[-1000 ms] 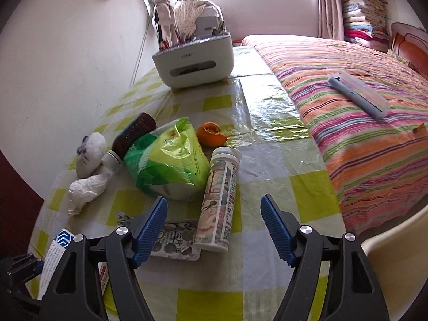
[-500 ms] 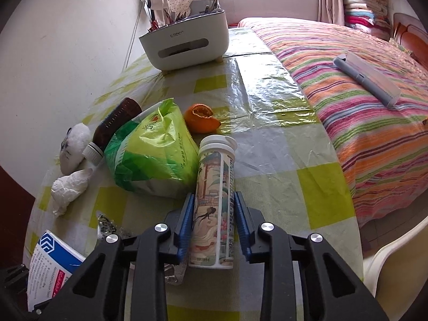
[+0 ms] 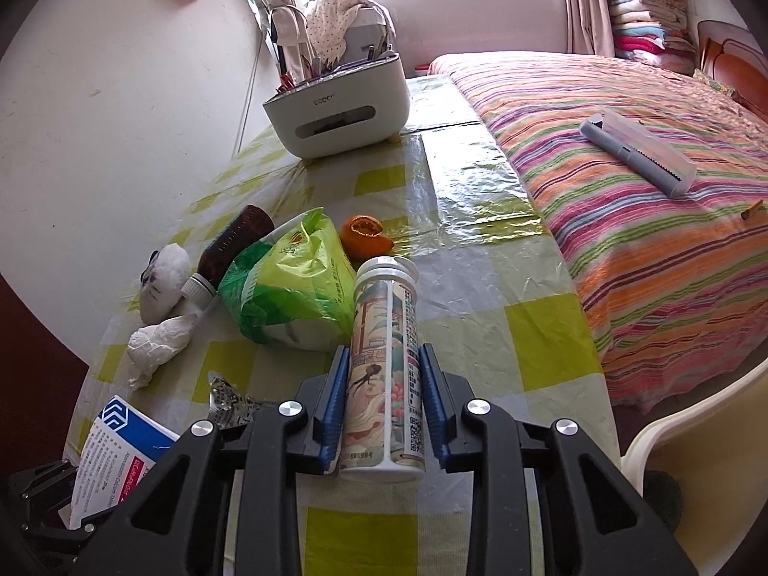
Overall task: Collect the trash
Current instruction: 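Carry the medicine box with the left tool while the right tool carries the tube to the bin, then open the left tool to drop the box into the bin while the right tool drops the tube, then move both open tools from the bin back over the table, then grasp the white tissue with the left tool while the right tool grasps the silver blister pack, then carry the tissue with the left tool while the right tool carries the blister pack to the bin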
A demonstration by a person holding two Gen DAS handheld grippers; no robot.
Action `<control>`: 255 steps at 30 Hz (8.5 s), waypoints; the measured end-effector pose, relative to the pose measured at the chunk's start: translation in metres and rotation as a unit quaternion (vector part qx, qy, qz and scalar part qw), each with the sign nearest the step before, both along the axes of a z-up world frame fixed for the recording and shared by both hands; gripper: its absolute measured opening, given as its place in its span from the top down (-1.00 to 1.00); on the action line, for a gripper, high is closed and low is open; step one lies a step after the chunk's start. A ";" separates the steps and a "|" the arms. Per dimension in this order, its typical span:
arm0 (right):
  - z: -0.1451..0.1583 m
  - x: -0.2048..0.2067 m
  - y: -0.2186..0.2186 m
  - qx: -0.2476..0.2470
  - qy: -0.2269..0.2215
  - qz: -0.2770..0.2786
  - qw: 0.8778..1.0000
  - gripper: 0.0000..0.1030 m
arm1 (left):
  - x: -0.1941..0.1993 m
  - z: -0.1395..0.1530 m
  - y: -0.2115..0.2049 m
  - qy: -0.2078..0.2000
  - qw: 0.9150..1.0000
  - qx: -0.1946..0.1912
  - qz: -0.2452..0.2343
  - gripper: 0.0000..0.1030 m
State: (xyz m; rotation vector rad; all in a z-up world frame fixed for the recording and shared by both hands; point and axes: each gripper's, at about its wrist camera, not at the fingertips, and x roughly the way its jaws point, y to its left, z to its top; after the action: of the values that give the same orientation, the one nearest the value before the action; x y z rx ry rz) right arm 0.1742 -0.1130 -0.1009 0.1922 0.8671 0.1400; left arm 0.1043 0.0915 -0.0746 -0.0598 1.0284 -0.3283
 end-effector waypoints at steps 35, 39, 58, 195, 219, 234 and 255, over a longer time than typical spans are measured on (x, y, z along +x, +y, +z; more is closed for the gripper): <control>0.021 -0.051 -0.074 -0.005 -0.019 -0.041 0.999 0.45 | -0.012 -0.002 -0.081 -0.015 0.997 -0.009 -0.081 0.09; 0.022 -0.055 -0.080 -0.007 -0.020 -0.043 0.999 0.45 | -0.013 0.000 -0.090 -0.016 0.996 -0.013 -0.088 0.09; 0.028 -0.081 -0.115 -0.009 -0.028 -0.067 0.997 0.45 | -0.022 0.003 -0.139 -0.019 0.991 -0.026 -0.127 0.09; -0.004 0.004 0.047 0.053 0.007 0.128 0.990 -0.30 | 0.130 -0.022 0.080 0.034 0.992 -0.035 0.113 -0.70; -0.027 -0.007 0.087 -0.075 0.041 0.205 0.975 0.33 | 0.125 -0.026 0.060 0.006 0.995 0.039 0.094 -0.17; -0.010 -0.013 0.038 -0.011 0.016 0.115 0.993 0.34 | 0.118 -0.021 0.068 0.009 0.994 0.009 0.106 0.43; 0.006 -0.035 -0.007 -0.020 -0.001 0.073 0.997 0.34 | 0.083 -0.011 0.000 -0.007 1.000 0.001 0.030 0.42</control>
State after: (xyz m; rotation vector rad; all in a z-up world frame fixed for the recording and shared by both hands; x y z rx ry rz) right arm 0.1396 -0.1205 -0.0946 0.0917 0.8809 0.2598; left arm 0.1870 0.0914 -0.0856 -0.0855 1.0104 -0.2729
